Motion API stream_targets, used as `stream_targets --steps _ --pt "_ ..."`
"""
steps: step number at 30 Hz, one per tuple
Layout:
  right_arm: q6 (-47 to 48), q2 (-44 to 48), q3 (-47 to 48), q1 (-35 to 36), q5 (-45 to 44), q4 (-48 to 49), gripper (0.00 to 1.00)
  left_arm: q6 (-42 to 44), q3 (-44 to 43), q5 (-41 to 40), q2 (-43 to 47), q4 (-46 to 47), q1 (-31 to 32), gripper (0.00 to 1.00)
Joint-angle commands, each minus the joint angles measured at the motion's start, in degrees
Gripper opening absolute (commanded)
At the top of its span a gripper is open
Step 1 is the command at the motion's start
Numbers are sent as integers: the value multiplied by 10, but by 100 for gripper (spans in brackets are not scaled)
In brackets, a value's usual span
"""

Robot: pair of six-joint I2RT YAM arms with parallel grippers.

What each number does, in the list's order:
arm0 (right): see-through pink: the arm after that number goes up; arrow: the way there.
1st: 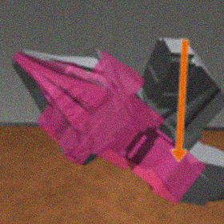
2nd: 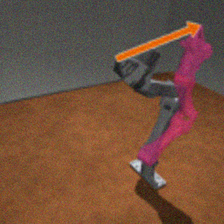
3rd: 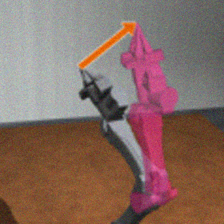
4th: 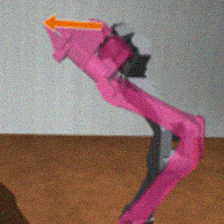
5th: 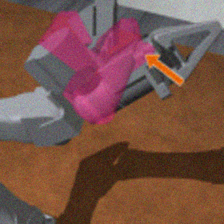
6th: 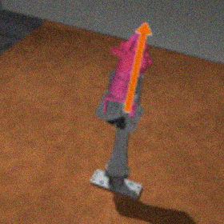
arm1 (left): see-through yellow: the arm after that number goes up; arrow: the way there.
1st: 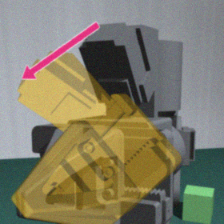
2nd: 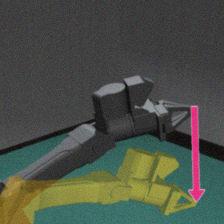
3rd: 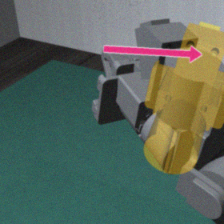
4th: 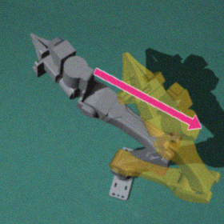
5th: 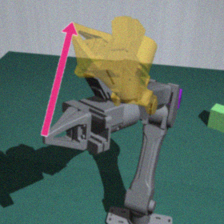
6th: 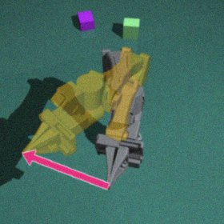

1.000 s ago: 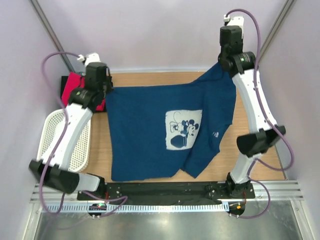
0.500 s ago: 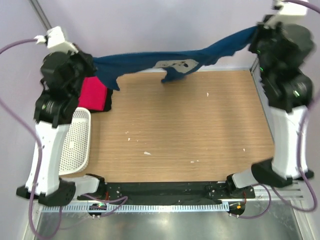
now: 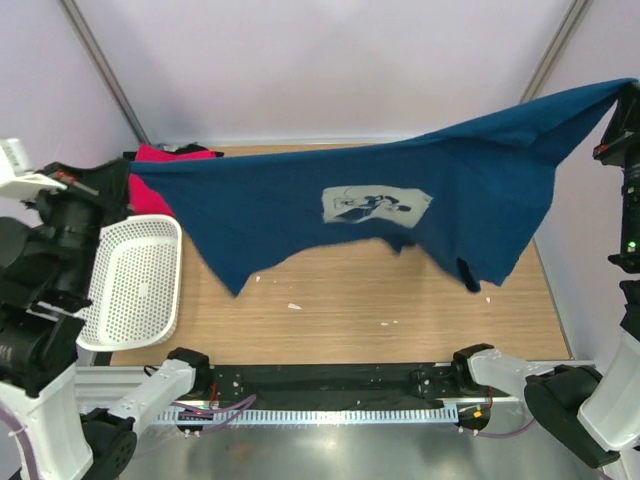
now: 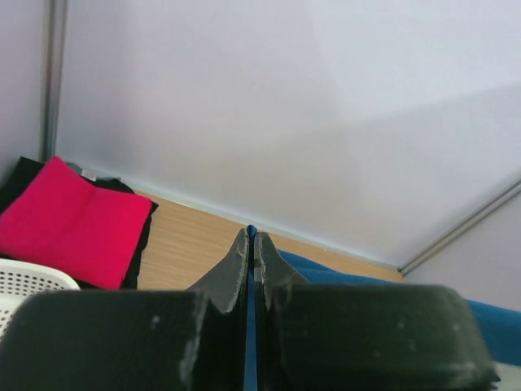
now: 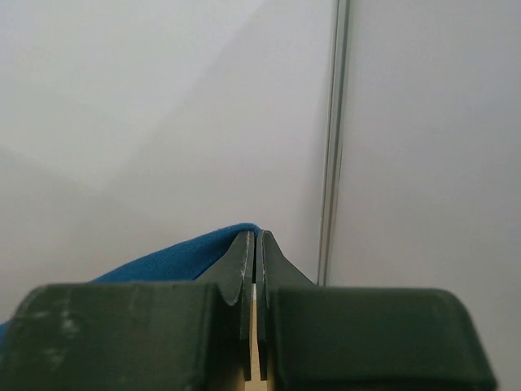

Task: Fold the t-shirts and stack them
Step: Flatten the tshirt out

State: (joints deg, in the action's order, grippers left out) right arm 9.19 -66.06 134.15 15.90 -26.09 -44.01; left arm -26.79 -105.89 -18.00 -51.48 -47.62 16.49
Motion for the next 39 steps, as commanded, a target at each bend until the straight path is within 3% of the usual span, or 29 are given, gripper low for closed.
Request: stream_targets --steps 1,6,14,20,27,32,39 --pt "31 -21 -18 -2 -40 2 1 24 -47 -83 -36 -58 -4 0" --pt "50 -68 -54 20 -91 7 1 31 -27 -114 -99 -53 -4 0" --pt "93 -153 -134 31 -130 68 1 19 69 -138 -215 42 -22 0" --pt "68 -246 -209 -3 -81 128 1 -3 122 -73 -324 141 -73 0" --pt "48 -359 -252 -42 -27 212 1 27 107 -20 -471 212 -76 0" --pt "21 -478 -204 -58 -6 235 1 45 37 -19 -600 239 -79 0" --pt "12 -649 -12 -61 17 220 1 37 -87 16 -734 236 -102 0"
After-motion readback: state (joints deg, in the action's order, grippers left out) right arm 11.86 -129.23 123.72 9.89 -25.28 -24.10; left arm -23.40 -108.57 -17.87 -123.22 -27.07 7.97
